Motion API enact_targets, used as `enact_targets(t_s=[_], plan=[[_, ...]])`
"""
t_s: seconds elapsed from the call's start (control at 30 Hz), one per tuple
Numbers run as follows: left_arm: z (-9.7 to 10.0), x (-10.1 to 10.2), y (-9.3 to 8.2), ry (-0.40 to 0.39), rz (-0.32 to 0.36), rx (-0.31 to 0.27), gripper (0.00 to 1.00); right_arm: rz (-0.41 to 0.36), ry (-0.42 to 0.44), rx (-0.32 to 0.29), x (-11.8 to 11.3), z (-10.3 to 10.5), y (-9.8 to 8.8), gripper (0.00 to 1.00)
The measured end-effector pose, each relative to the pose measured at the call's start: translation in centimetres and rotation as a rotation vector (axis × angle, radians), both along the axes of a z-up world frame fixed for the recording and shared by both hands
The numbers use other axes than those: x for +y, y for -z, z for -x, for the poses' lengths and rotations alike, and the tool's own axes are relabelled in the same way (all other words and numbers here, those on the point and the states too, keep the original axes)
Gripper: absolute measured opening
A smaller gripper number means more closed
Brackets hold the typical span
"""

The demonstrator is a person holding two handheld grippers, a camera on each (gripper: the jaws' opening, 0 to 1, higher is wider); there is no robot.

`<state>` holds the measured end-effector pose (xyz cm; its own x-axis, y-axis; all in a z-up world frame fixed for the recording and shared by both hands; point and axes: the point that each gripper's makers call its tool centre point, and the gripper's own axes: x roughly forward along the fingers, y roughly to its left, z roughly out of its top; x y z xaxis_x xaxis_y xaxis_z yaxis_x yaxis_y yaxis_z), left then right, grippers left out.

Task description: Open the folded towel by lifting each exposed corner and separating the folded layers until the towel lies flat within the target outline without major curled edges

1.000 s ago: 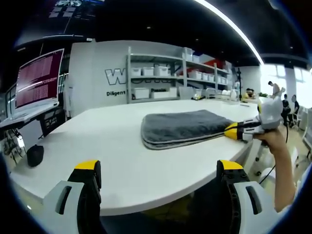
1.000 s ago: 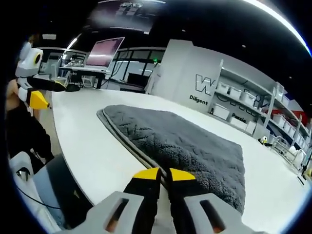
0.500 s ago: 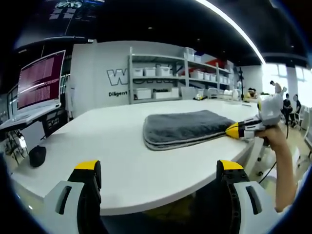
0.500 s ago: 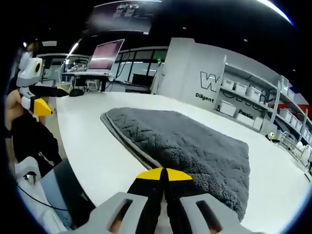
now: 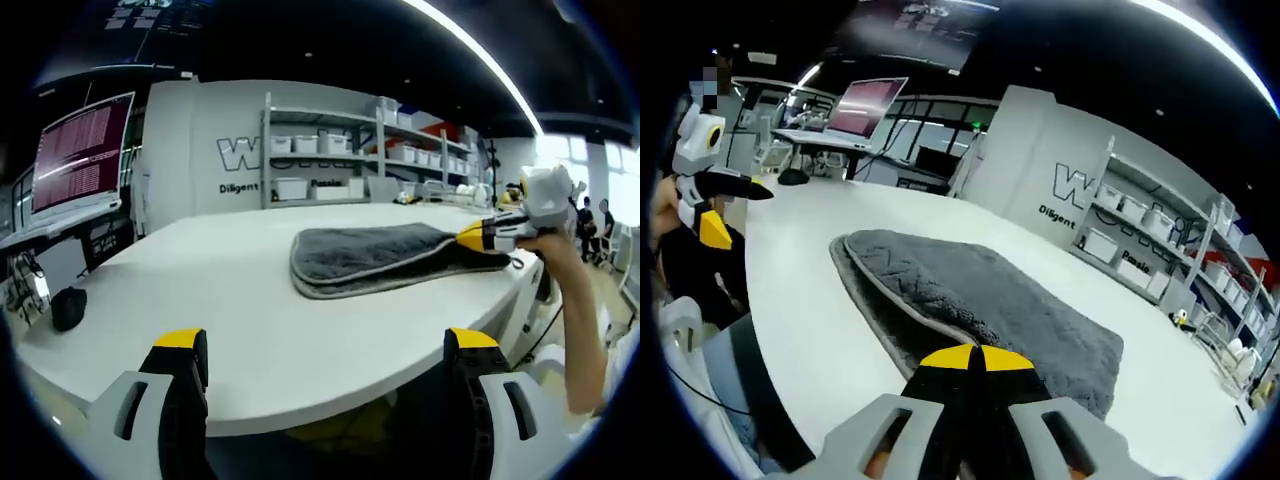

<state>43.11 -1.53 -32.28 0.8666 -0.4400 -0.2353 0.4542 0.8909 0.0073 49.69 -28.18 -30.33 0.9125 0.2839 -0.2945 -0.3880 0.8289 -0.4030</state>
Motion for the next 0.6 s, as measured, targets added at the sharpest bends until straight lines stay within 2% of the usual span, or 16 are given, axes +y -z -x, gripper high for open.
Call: enact_targets(t_s=[0.17, 0.4, 0.6], plan=[[0.1, -0.1, -0.1, 0.008, 0.007, -0.005, 0.96, 0.060, 0.011, 0.028, -0.6, -1.8, 0.0, 0.00], [0.2, -0.3, -0.1, 0.020, 0.010, -0.007, 0.96, 0.150, 0.029, 0.112, -1.6, -4.6, 2.1, 0.00], [0.2, -0.1, -0.4, 0.016, 0.016, -0.017, 0.96, 0.180, 0.017, 0.128, -1.7, -4.4, 2.2, 0.00]])
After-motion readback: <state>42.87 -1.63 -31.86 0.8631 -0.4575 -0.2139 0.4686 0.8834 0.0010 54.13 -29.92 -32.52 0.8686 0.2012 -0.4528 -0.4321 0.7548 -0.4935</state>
